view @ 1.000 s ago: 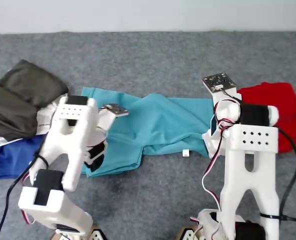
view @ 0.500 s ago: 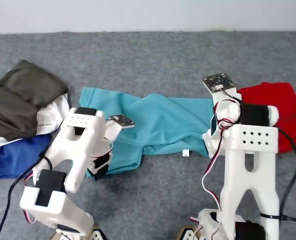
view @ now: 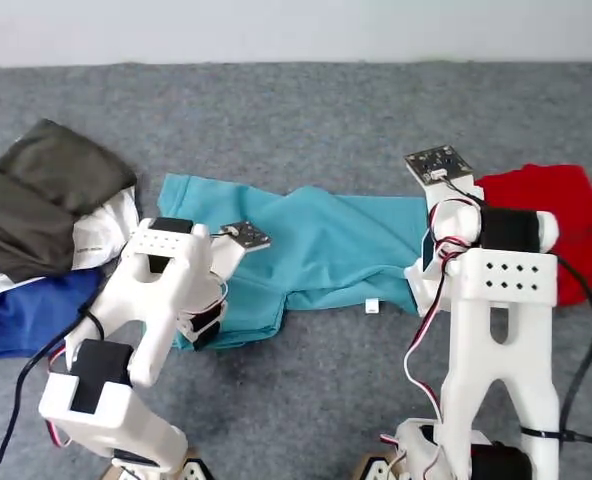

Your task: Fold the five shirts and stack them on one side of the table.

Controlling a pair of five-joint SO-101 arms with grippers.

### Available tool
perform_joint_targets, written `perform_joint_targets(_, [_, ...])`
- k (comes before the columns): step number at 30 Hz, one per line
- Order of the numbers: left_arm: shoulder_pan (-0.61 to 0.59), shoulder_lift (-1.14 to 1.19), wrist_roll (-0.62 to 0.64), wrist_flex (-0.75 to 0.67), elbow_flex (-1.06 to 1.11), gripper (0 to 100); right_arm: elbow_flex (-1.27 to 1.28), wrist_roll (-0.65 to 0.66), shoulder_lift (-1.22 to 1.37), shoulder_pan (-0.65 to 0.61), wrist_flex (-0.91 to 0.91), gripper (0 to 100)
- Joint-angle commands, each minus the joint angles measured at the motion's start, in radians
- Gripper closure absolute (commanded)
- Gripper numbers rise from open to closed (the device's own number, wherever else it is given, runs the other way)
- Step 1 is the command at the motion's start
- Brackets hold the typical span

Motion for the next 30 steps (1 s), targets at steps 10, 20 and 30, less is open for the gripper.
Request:
perform_joint_targets(10, [-0.008, -0.014, -0.006, 0.115, -0.012, 97, -0.002, 0.003, -0.035, 0.001, 0.036, 84.3])
perform_joint_targets(20, [-0.002, -0.006, 0.008, 0.189, -0.099, 97, 0.071, 0.008, -0.031, 0.001, 0.007, 84.3])
perform_joint_targets(30, [0.520, -0.005, 0.448, -0.107, -0.107, 97, 0.176, 0.009, -0.035, -0.096, -0.074, 84.3])
